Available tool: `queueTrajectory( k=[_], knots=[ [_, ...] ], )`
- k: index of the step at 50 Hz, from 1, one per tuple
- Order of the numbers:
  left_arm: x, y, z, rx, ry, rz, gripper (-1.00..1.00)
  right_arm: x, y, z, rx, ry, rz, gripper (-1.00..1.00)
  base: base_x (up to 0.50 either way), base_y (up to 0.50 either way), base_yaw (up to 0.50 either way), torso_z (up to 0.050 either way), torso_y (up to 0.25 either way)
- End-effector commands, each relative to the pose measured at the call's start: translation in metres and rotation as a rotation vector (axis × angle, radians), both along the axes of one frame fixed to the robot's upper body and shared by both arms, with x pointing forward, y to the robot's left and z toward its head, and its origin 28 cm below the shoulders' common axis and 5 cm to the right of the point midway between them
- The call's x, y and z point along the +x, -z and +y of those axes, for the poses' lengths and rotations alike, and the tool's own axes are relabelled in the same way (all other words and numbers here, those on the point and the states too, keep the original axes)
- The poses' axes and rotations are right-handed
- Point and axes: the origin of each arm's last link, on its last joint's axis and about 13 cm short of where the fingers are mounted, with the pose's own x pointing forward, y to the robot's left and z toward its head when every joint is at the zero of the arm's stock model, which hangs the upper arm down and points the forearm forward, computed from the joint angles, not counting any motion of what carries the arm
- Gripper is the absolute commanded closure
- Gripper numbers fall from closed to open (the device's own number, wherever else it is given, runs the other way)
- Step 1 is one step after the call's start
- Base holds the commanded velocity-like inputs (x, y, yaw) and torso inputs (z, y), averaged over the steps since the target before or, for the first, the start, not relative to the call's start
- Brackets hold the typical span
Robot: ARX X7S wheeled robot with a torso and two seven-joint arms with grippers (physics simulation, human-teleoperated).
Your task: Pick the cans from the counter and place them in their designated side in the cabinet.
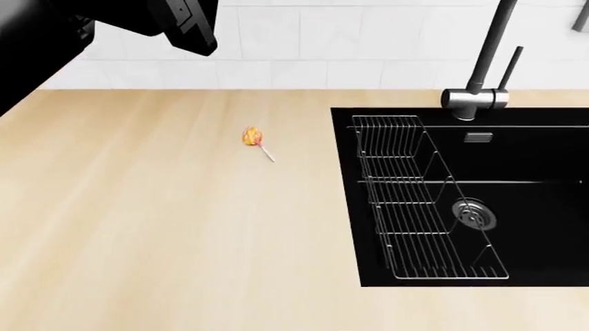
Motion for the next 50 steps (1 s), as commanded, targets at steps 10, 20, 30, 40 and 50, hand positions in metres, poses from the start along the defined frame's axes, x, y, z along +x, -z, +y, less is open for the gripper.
queueTrajectory(
  k=[10,20,30,40,50],
  knots=[
    [-0.0013,0.0013,0.0007,0.001,-0.007,0.000,-1.00,-0.0029,-0.0028,0.0002,-0.006,-0.002,-0.017,1.00,0.10,0.00,0.00,0.001,0.001],
    [0.0007,0.0014,0.0004,0.001,-0.005,0.002,-1.00,-0.0029,-0.0028,0.0002,-0.006,-0.002,-0.017,1.00,0.09,-0.11,0.00,0.000,0.001],
    [0.0024,0.0012,0.0000,0.005,-0.005,0.006,-1.00,-0.0029,-0.0028,0.0002,-0.006,-0.002,-0.017,1.00,0.09,-0.01,0.00,0.000,0.001],
    [0.0031,0.0001,-0.0004,0.009,-0.003,0.006,-1.00,-0.0029,-0.0028,0.0002,-0.006,-0.002,-0.017,1.00,0.20,0.00,0.00,0.000,0.000],
    [0.0006,-0.0026,-0.0018,0.016,-0.006,0.002,-1.00,-0.0029,-0.0028,0.0002,-0.006,-0.002,-0.017,1.00,0.20,0.00,0.00,0.000,0.001]
  ],
)
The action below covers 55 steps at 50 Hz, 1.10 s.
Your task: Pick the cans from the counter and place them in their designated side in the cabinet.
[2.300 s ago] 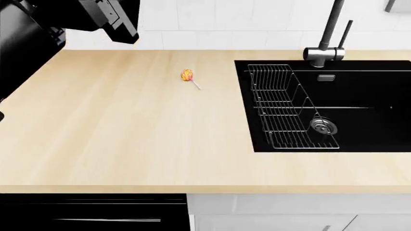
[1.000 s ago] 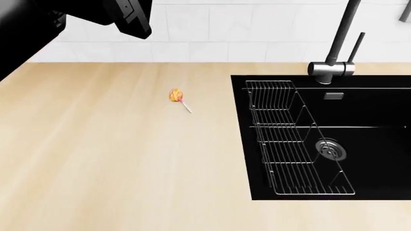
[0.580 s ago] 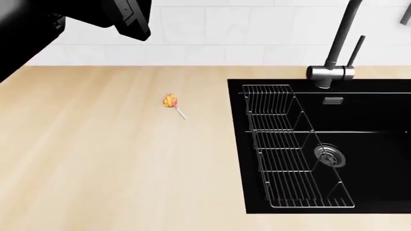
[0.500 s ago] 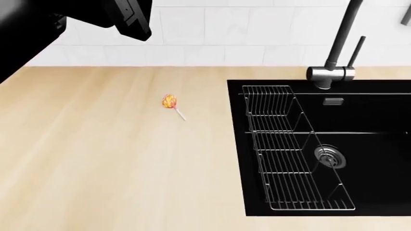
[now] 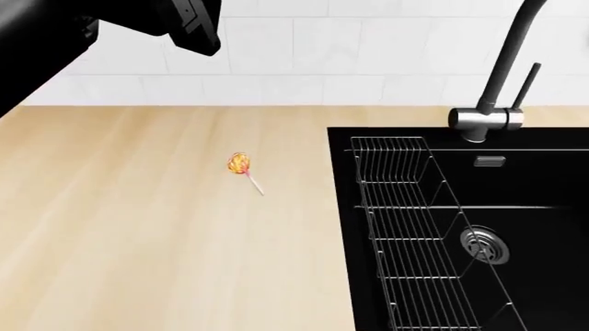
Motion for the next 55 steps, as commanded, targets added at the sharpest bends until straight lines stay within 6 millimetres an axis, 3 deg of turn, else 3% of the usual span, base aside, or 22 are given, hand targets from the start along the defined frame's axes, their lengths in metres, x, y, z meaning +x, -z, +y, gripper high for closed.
queueTrajectory(
  k=[1,22,23,55],
  knots=[
    [-0.0009,-0.0021,-0.0011,0.006,-0.003,-0.002,-1.00,-0.0027,-0.0026,-0.0001,-0.006,0.000,-0.016,1.00,0.00,0.00,0.00,0.000,0.000],
    [-0.0012,-0.0031,-0.0012,0.010,-0.012,-0.013,-1.00,-0.0027,-0.0026,-0.0001,-0.006,0.000,-0.016,1.00,0.00,0.00,0.00,0.000,-0.080],
    [-0.0010,-0.0031,-0.0012,0.009,-0.012,-0.013,-1.00,-0.0027,-0.0026,-0.0001,-0.006,0.000,-0.016,-1.00,0.00,0.00,0.00,0.000,0.000],
    [-0.0040,-0.0049,-0.0004,0.001,-0.005,-0.021,-1.00,-0.0027,-0.0026,-0.0001,-0.006,0.000,-0.016,-1.00,-0.01,0.00,0.00,0.000,0.000]
  ],
)
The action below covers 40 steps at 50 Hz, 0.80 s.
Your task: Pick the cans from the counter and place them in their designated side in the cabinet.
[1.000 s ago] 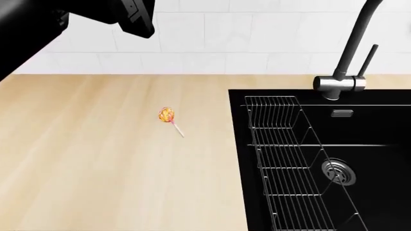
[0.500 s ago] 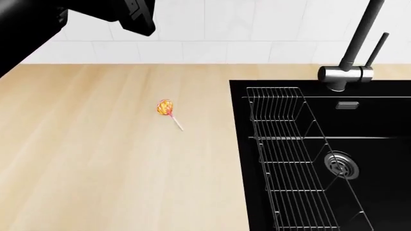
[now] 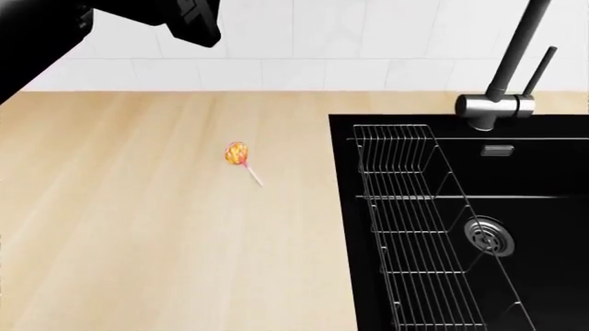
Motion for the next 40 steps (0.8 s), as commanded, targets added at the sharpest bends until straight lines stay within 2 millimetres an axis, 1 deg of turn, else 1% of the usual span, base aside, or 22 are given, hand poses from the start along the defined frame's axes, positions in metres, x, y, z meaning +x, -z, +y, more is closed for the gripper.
queueTrajectory(
  k=[1,23,40],
  knots=[
    [-0.0014,-0.0002,0.0008,-0.004,0.000,-0.003,-1.00,-0.0004,-0.0003,0.0000,0.000,0.000,-0.002,-1.00,-0.21,0.00,0.00,0.000,0.000],
    [0.0047,0.0035,0.0034,-0.014,0.002,0.002,-1.00,-0.0004,-0.0003,0.0000,0.000,0.000,-0.002,-1.00,-0.22,0.00,0.00,0.000,0.000],
    [0.0008,0.0009,0.0039,-0.011,0.009,-0.004,-1.00,-0.0004,-0.0003,0.0000,0.000,0.000,-0.002,-1.00,-0.22,0.00,0.00,0.000,0.000]
  ],
)
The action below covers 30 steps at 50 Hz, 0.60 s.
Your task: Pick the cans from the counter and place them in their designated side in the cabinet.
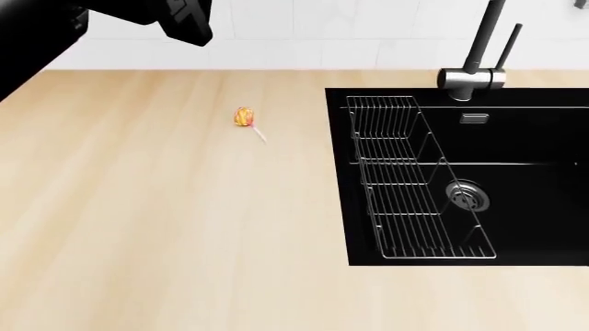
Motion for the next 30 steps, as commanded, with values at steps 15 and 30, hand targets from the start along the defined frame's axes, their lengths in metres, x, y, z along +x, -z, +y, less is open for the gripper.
queueTrajectory(
  k=[15,30],
  knots=[
    [-0.0040,-0.0020,-0.0010,0.003,0.002,-0.008,-1.00,0.0000,0.0000,0.0000,0.000,0.000,0.000,-1.00,-0.22,0.00,0.00,0.000,0.000],
    [-0.0046,-0.0022,-0.0017,0.002,0.003,-0.007,-1.00,0.0000,0.0000,0.0000,0.000,0.000,0.000,-1.00,-0.22,0.00,0.00,0.000,0.000]
  ],
)
